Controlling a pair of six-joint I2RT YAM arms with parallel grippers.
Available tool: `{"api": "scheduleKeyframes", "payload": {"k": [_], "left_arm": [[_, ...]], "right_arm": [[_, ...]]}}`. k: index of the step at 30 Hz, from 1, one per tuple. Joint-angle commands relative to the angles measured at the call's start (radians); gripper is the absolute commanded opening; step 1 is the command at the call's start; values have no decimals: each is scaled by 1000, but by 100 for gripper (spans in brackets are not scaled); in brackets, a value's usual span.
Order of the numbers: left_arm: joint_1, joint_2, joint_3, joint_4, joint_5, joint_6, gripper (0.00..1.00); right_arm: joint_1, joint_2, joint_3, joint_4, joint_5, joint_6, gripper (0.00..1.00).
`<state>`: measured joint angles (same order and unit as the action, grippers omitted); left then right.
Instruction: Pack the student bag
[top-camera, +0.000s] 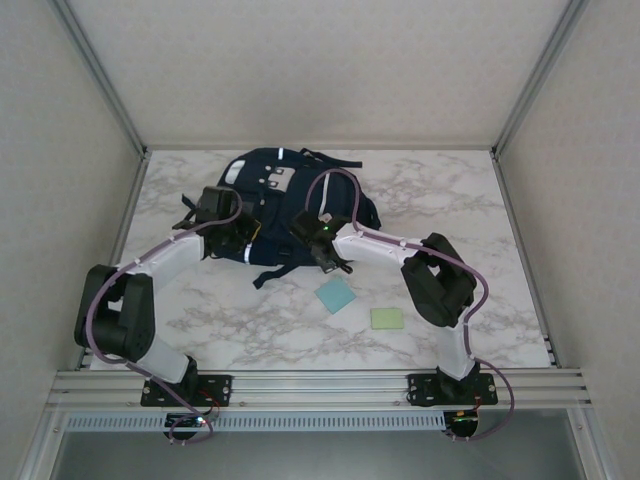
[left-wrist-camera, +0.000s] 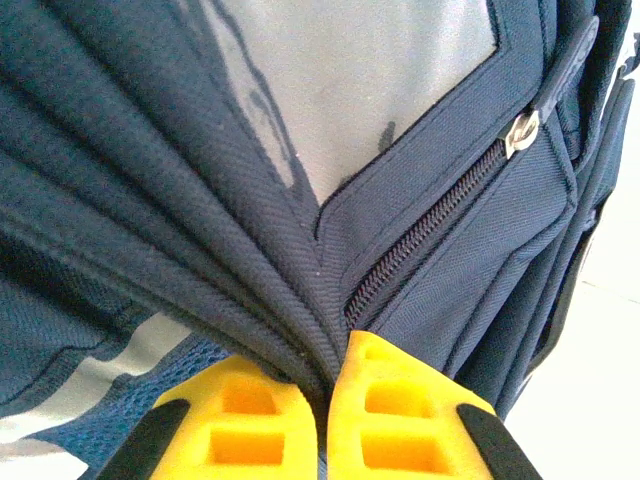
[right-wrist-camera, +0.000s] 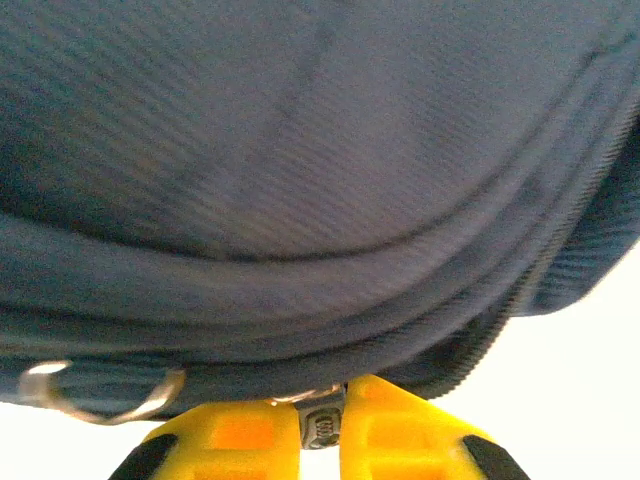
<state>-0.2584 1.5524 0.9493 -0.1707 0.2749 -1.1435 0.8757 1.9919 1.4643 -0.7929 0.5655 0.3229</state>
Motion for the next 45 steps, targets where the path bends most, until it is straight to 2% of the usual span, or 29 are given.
{"api": "scheduleKeyframes", "payload": {"k": [1,3,5,9,11,12,15,16,19,22,26,29,31,33,36,39,40,42,44,45], "left_arm": [[72,28,79,-12,-64,113,0],[81,58,114,-28,-61,147,0],[96,98,157,-49,-62,187,0],[148,219,292,-117,-57,281,0],[166,273,354,-134,2,308,0],[169,288,379,-141,31,320,4],[156,268,406,-185,61,335,51],[149,246,401,-205,66,335,63],[115,146,337,-246,72,306,77],[46,22,202,-200,75,205,82],[-90,-103,3,-62,37,-8,80],[-166,-124,-92,69,9,-153,69],[-204,-104,-86,92,-16,-168,64],[-230,-63,-48,85,-32,-164,65],[-255,13,-7,144,-18,-180,78],[-276,80,42,195,-32,-186,81],[-281,96,56,198,-43,-183,79],[-293,126,69,228,-66,-183,68],[-295,149,69,247,-94,-185,51],[-295,156,64,259,-110,-185,38]], "right_arm": [[-36,47,-19,-251,382,-76,0],[-35,63,-6,-258,430,-78,0],[-35,59,10,-252,423,-73,0],[-31,-17,3,-152,238,-107,0],[-32,-68,-14,-77,99,-129,0],[-32,-94,-23,-40,25,-134,0],[-32,-133,-37,40,-107,-136,0],[-32,-134,-36,59,-125,-136,0],[-32,-116,-20,86,-159,-134,0],[-31,-91,6,93,-190,-128,0],[-34,-72,25,97,-203,-129,0],[-37,-77,24,105,-217,-129,0],[-39,-87,14,115,-233,-127,0],[-44,-101,2,128,-254,-124,0],[-44,-122,-18,138,-280,-123,0],[-48,-143,-42,147,-299,-117,0],[-50,-149,-51,148,-308,-115,0],[-54,-161,-71,156,-328,-111,0],[-57,-172,-87,163,-347,-107,0],[-61,-181,-101,169,-361,-105,0]]}}
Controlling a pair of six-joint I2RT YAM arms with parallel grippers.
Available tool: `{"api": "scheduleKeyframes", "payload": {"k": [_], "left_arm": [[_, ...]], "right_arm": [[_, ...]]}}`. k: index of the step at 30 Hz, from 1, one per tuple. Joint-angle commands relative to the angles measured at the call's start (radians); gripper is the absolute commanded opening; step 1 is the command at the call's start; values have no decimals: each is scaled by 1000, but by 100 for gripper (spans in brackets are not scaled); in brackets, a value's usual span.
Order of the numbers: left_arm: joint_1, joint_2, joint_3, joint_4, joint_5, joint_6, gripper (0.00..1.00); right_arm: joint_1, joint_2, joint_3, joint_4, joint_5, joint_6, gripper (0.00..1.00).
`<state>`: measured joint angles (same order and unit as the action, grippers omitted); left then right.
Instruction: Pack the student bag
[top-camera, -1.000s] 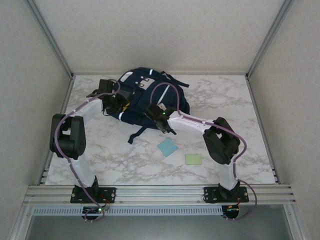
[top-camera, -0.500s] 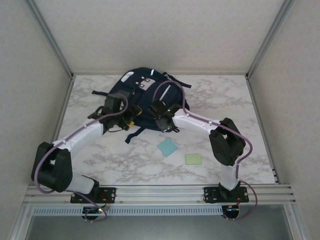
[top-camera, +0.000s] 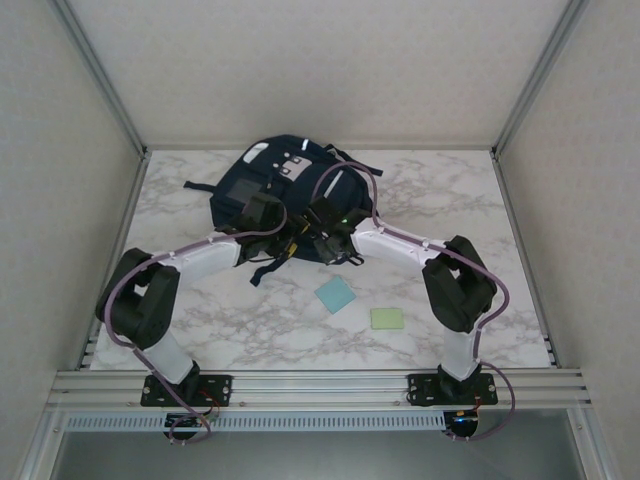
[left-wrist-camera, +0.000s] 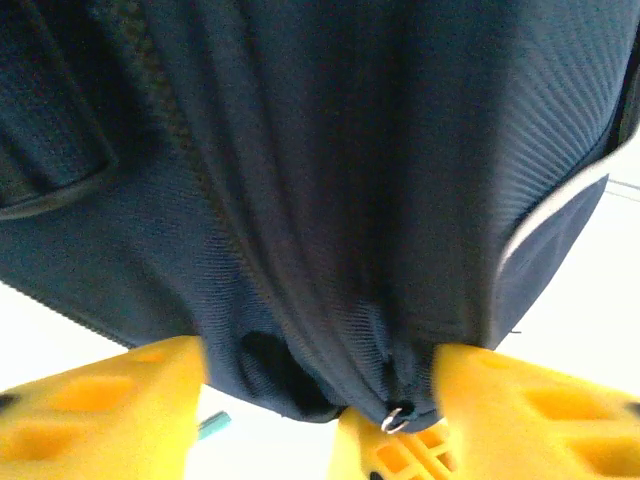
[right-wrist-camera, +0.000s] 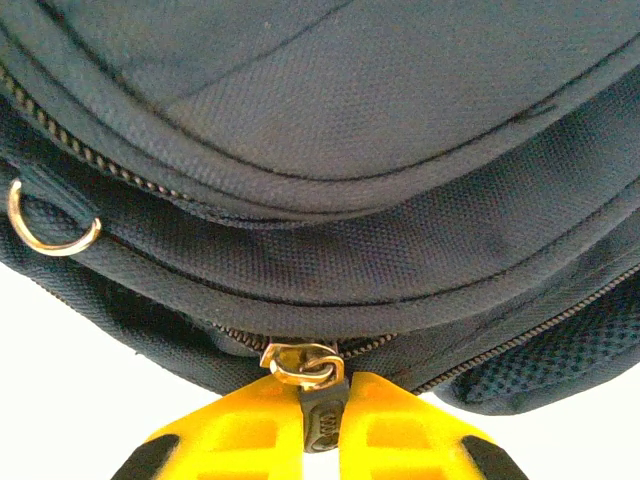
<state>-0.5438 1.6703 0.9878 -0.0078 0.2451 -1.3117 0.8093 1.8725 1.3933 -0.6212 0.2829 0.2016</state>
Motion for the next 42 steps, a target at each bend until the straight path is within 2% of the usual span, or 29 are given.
{"api": "scheduleKeyframes", "payload": {"k": [1,4,9,14,16,20,23,25,30,33,36,40,42], "left_arm": [[-10,41,21,98,-89,-17,26],[-8,38,1,101,-96,-10,0],[9,-11,-47,81,-59,20,0],[69,-59,-67,-30,78,139,0],[100,-82,-70,-72,148,204,0],[156,-114,11,-312,273,435,0],[201,-142,55,-476,270,575,0],[251,-165,52,-519,241,610,0],[441,-184,7,-411,198,558,0],[498,-150,26,-318,182,530,0],[533,-78,102,-313,144,543,0],[566,0,177,-301,149,519,0],[553,-3,189,-294,160,502,0]], "right_arm": [[4,-66,-38,1,-85,16,0],[-14,-86,-66,6,-103,11,0],[-58,-86,-84,-15,-22,-47,0],[-144,-80,-88,-18,48,-128,0],[-170,-79,-84,-18,62,-143,0],[-209,-85,-73,-19,81,-160,0],[-235,-77,-62,-23,94,-158,0],[-253,-66,-48,-36,111,-147,0],[-273,-70,-46,-45,108,-134,0],[-273,-74,-49,-50,80,-127,0],[-272,-85,-56,-48,15,-104,0],[-265,-121,-108,9,-181,-39,0],[-248,-135,-143,56,-261,-7,0]]}}
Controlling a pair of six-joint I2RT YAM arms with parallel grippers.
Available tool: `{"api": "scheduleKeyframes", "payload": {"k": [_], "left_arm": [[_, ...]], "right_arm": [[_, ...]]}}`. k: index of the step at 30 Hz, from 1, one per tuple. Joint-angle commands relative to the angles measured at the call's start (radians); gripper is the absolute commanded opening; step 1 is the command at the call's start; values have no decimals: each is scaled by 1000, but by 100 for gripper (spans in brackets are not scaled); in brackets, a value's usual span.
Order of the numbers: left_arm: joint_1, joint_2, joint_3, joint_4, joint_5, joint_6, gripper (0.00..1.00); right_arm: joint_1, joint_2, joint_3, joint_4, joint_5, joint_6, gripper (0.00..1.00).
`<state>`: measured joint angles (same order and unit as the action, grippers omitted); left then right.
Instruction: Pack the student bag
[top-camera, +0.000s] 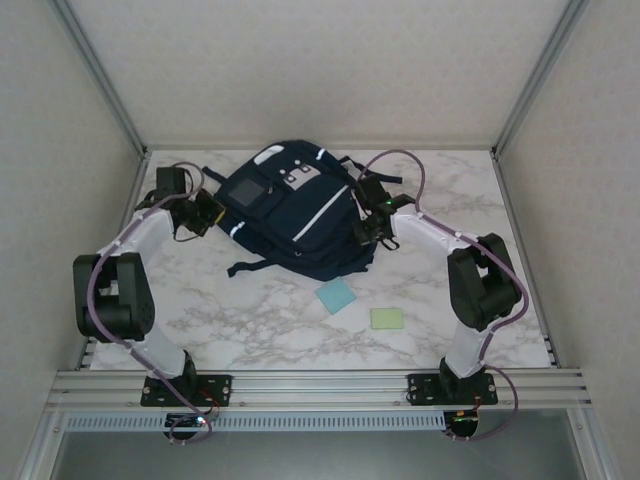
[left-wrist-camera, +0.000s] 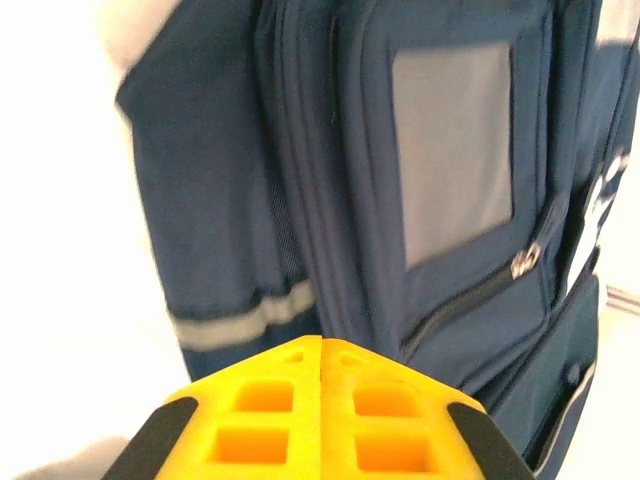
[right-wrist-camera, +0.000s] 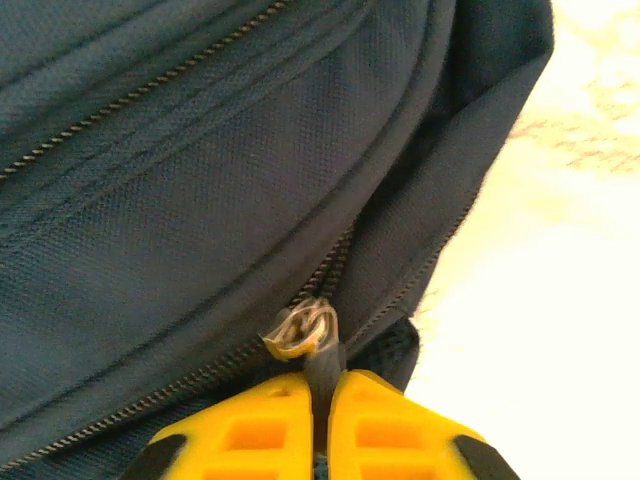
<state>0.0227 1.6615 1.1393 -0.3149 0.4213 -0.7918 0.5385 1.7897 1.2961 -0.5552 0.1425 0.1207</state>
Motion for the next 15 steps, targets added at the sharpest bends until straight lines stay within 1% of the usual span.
{"api": "scheduleKeyframes", "payload": {"k": [1,5,6,8,9,10,11,13,14,15], "left_arm": [[-26,-5,37,5,-23,-19,0],[-78,-66,-7,-23,-46,-36,0],[-94,-85,-33,-19,-50,-47,1],[-123,-127,-84,-14,-66,-70,7],[-140,-150,-112,-14,-77,-81,14],[-157,-171,-139,-12,-88,-95,22],[-173,-192,-163,-11,-98,-113,34],[-206,-226,-201,-14,-120,-144,51],[-227,-243,-218,-18,-130,-159,57],[-244,-254,-229,-21,-139,-172,61]], "right_arm": [[34,-55,-57,6,-136,82,0],[58,-56,-86,43,-113,96,1],[58,-57,-88,42,-93,92,8],[57,-65,-87,35,-49,69,26],[56,-77,-85,30,-24,51,38],[54,-88,-84,26,-12,38,44],[51,-103,-82,21,-6,24,49],[38,-125,-74,10,-16,4,54],[30,-134,-70,5,-34,-8,54],[24,-139,-66,2,-48,-16,55]]}}
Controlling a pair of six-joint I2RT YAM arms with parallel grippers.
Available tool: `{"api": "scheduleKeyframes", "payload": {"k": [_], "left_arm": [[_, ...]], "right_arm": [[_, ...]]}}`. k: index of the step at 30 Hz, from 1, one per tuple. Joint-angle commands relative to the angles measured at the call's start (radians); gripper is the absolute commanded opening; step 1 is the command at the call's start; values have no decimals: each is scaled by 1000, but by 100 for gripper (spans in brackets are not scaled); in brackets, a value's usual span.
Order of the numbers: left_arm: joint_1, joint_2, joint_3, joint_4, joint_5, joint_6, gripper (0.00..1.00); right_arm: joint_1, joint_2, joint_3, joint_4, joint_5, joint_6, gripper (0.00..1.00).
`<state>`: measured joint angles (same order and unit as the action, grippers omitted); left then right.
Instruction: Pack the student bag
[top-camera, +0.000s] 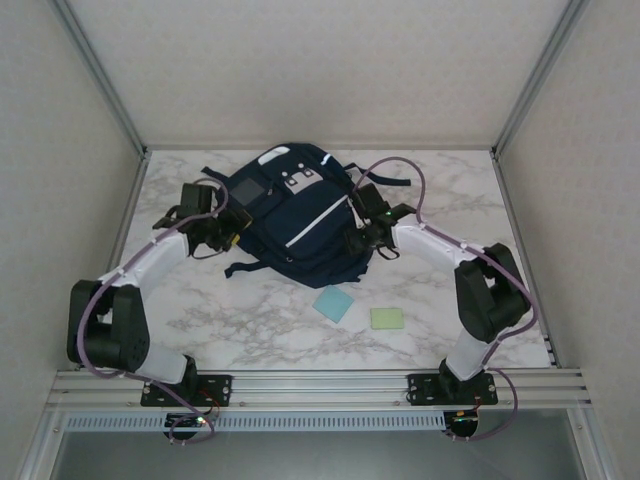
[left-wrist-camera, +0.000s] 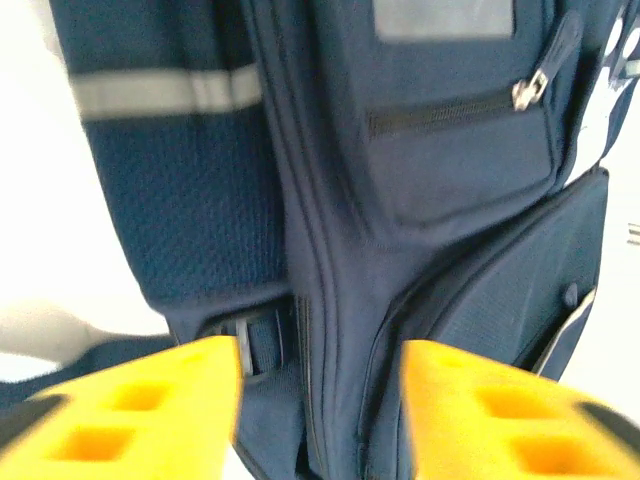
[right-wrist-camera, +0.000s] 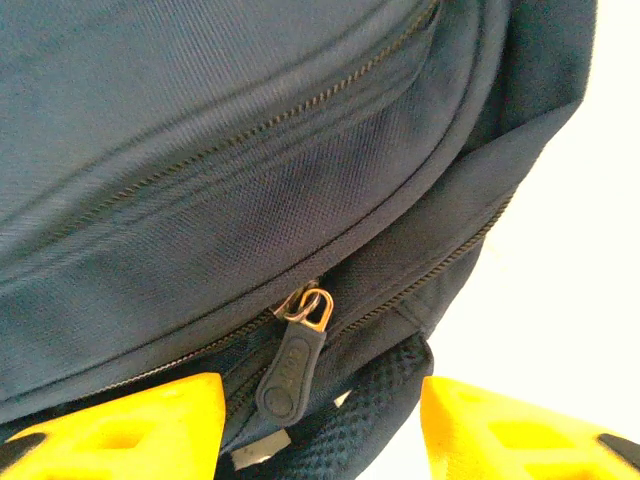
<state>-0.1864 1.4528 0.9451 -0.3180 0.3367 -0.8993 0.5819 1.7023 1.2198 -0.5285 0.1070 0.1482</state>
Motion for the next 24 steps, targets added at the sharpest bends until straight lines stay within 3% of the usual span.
{"api": "scheduleKeyframes", "payload": {"k": [1,4,12,16,24], "left_arm": [[-60,-58,-48,-23,-66,-85,66],[-120,-80,-85,-14,-92,-150,73],[-223,-88,-105,26,-154,-248,75],[-254,-88,-86,16,-165,-255,75],[-337,-103,-82,10,-168,-306,78]], "right_arm": [[-28,-55,13,-28,-39,-60,55],[-45,-45,28,-35,-98,-99,52],[-91,24,52,-7,-227,-125,34],[-98,74,66,9,-279,-124,32],[-109,176,88,-13,-266,-78,32]]}}
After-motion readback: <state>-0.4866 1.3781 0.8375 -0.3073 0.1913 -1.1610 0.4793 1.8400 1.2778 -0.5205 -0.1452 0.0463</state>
